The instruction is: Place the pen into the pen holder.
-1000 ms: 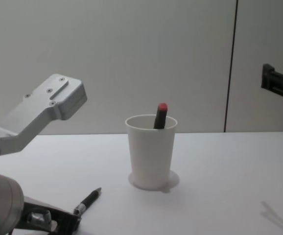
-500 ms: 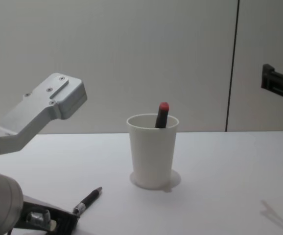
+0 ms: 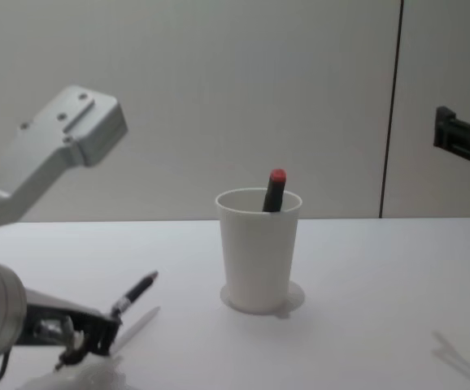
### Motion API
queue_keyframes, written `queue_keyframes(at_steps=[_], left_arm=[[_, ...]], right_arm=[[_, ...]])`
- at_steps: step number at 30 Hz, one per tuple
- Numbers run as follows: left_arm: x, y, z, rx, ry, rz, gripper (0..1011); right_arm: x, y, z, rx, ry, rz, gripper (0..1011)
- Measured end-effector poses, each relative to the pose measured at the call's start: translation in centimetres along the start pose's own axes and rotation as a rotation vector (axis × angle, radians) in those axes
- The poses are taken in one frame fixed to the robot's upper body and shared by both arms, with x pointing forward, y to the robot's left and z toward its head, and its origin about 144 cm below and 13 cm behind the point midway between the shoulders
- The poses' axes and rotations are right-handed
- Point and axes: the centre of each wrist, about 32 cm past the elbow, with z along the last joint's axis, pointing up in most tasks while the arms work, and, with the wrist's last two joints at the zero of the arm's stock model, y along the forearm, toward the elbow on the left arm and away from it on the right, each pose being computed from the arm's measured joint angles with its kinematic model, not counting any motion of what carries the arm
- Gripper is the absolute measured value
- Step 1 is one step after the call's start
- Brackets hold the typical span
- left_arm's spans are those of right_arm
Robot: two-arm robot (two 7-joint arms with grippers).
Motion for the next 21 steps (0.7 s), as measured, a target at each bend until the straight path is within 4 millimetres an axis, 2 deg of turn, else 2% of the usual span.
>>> queue_keyframes(at_steps=[21], left_arm=[[1.3, 0.8, 0.5, -0.292, 0.016, 0.12, 176]], right_arm=[[0.0, 0.0, 0.0, 0.0, 0.0, 0.0, 1002]])
